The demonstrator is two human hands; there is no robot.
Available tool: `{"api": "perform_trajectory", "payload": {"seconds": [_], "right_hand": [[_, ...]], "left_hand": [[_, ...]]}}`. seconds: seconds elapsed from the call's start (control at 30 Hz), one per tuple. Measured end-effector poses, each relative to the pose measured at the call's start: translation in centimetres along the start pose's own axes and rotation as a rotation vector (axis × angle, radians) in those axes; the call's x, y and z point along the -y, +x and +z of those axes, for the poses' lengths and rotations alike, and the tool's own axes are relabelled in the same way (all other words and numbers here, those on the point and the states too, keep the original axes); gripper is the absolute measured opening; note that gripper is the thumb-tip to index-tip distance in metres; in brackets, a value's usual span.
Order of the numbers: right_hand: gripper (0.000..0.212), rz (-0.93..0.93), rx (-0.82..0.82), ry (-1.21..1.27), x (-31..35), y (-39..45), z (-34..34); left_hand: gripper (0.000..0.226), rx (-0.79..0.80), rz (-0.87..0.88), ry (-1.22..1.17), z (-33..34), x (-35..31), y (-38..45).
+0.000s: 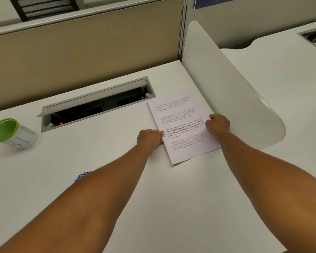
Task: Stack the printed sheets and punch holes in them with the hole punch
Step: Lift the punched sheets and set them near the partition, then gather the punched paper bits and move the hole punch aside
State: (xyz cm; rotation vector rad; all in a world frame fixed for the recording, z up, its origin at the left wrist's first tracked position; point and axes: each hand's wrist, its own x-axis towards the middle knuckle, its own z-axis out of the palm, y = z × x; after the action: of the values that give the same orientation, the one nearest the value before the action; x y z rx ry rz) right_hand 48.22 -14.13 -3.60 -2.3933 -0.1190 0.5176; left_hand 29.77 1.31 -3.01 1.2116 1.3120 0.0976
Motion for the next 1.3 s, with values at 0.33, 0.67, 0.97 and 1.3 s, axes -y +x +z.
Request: {"api": "perform_trajectory", "payload": {"seconds": [0.33, 0.67, 0.97, 1.3], "right_hand": [[0.044, -0.031, -0.042, 0.001, 0.2, -0.7, -0.1], [0.044, -0.168, -0.039, -0.118, 0.7, -3.2, 0.2], [0.04, -0.333, 0.032, -0.159, 2.2, -8.2, 1.9], [0.039, -0.502, 0.076, -0.179, 3.9, -15.1, 4.6]], "left_hand": [[0.011, -0.021, -0.003, 0.094, -0.1, -0.3, 0.8], [0.01, -0.086, 0.166, 0.255, -2.0, 0.4, -0.8], [0.013, -0.164, 0.334, 0.492, -5.1, 1.7, -4.4], [0.025, -0.272, 0.544, 0.679, -11.1, 3.7, -7.9]]}}
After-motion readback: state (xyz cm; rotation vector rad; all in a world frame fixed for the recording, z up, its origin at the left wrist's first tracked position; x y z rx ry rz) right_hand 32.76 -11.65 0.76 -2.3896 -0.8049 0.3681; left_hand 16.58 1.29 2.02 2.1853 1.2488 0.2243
